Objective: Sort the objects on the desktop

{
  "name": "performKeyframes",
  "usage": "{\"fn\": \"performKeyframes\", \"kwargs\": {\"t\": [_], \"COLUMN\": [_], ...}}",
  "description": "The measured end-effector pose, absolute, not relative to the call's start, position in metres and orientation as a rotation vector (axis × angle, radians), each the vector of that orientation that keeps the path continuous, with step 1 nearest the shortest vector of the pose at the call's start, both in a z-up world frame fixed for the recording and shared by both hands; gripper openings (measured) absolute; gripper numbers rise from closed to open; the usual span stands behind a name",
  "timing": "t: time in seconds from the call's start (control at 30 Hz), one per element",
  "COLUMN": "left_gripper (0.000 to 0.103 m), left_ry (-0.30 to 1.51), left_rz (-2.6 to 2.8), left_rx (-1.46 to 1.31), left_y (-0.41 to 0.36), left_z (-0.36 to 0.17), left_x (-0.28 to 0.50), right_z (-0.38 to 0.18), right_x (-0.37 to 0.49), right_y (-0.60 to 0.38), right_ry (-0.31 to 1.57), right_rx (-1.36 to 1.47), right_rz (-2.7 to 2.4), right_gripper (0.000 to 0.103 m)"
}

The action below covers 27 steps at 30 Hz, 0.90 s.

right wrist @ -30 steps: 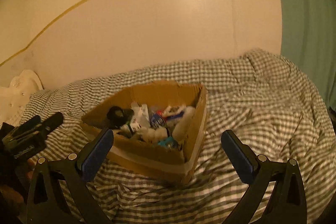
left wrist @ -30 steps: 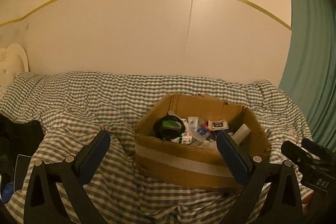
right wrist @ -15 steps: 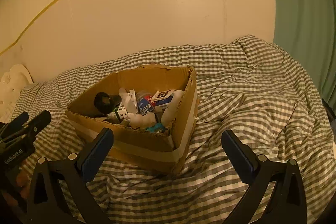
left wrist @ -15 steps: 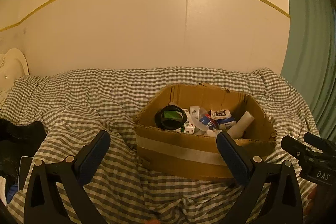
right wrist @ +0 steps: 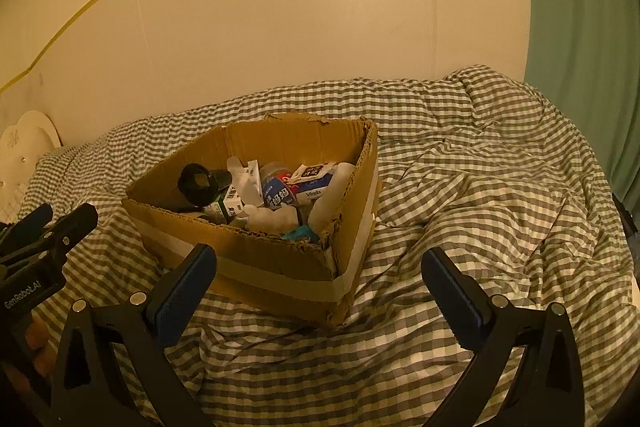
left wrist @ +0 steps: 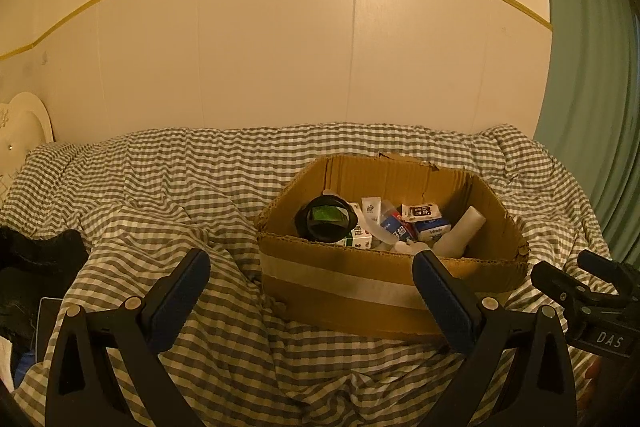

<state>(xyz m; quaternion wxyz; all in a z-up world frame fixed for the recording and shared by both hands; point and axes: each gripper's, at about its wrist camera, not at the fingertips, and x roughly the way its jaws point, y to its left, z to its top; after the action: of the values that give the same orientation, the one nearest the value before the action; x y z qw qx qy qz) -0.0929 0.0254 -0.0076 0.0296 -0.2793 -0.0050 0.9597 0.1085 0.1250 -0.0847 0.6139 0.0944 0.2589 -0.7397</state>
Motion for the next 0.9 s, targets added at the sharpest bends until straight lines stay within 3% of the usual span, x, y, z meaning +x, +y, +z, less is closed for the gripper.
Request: {"fn": "performKeyframes", "kwargs": {"t": [0.9], "left_gripper": [0.103], "left_ry": [0.011], "left_rz": [2.956], "left_rx": [-0.907], "left_y": [0.0269], "left_z": [-0.0119], "left_x": [-0.0943], "right_z": [-0.0888], "right_x": [0.1091], "right_y": [0.1225], "right_ry": [0.620], "right_rx": [0.213], "right_rz": [-1.694], "right_gripper": [0.103]}}
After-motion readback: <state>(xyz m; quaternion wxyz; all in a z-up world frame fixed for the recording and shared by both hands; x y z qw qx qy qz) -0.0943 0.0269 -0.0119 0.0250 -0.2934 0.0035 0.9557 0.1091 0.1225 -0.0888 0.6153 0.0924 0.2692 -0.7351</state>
